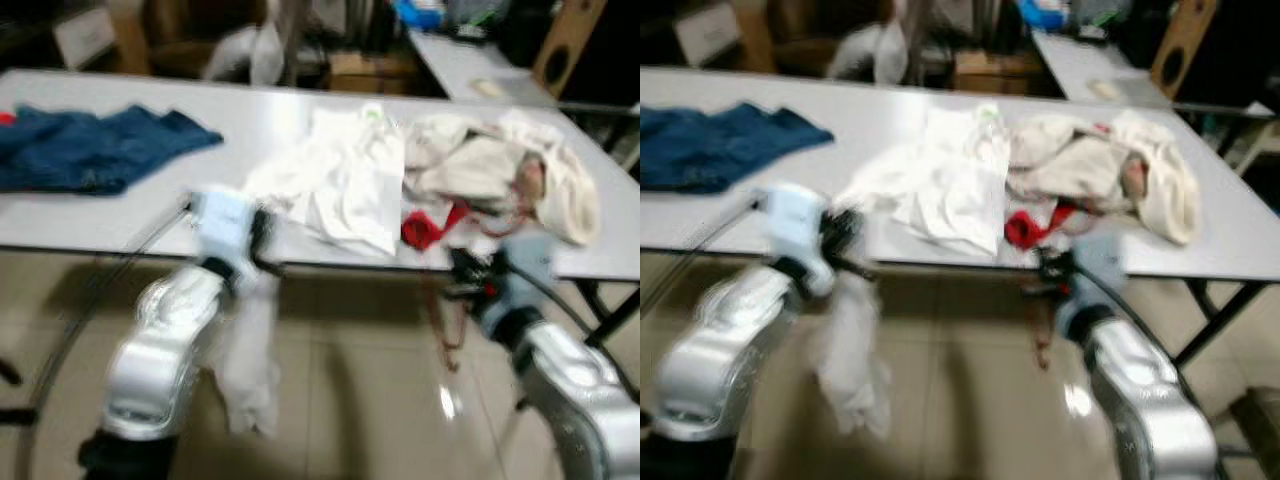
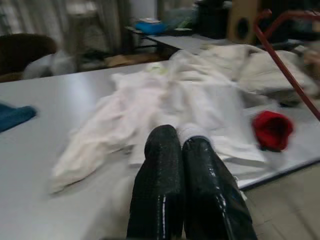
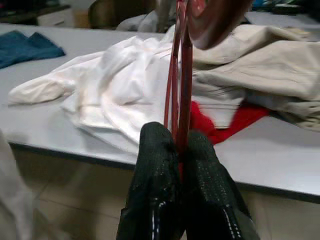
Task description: Hang hanger
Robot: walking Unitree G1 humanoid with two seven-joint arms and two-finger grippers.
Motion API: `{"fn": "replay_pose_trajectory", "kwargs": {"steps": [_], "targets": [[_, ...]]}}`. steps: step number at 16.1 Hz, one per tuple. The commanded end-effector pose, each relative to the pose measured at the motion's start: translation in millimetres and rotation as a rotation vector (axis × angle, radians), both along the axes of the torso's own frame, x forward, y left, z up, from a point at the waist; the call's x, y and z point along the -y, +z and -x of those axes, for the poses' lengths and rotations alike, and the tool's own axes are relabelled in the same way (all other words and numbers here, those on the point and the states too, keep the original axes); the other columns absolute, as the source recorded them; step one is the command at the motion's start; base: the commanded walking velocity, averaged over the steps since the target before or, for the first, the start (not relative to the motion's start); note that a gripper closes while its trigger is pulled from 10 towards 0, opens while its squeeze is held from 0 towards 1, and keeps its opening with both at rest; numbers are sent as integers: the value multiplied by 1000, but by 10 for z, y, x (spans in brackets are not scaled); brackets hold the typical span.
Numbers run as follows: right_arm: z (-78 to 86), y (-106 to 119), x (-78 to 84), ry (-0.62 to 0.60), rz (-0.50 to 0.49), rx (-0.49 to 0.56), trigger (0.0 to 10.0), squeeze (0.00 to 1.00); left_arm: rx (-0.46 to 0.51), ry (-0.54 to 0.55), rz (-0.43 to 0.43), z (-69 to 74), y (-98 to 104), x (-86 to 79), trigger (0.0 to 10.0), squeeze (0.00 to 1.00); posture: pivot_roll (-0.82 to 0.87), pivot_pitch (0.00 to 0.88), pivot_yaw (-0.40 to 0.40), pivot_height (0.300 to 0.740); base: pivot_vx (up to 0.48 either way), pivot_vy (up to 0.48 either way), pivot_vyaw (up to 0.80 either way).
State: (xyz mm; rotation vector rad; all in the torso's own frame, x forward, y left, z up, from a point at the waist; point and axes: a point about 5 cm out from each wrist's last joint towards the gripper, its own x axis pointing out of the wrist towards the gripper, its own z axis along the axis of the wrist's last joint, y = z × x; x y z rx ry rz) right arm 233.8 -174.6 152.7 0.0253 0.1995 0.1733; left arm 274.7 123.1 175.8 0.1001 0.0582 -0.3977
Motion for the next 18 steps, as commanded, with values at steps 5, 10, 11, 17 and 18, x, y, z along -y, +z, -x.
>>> {"fn": "replay_pose_trajectory", "kwargs": {"steps": [5, 10, 11, 17, 18], "targets": [[-25, 91, -84, 38, -24, 52, 10000, 0, 57, 18, -17, -18, 119, -80, 10000, 0, 34, 0, -37, 740, 344, 0, 0], [-42, 130, -80, 43, -25, 77, 10000, 0, 63, 9, -25, -18, 133, -81, 10000, 0, 36, 0, -39, 740, 347, 0, 0], [-42, 132, -79, 42, -25, 78, 10000, 0, 64, 10, -25, -19, 135, -81, 10000, 0, 36, 0, -39, 740, 349, 0, 0], [-33, 139, -69, 45, -26, 80, 10000, 0, 70, 3, -25, -28, 155, -60, 10000, 0, 31, 0, -43, 740, 344, 0, 0], [-27, 142, -58, 52, -19, 79, 10000, 0, 73, 2, -23, -32, 159, -47, 10000, 0, 28, 0, -46, 740, 345, 0, 0]]}}
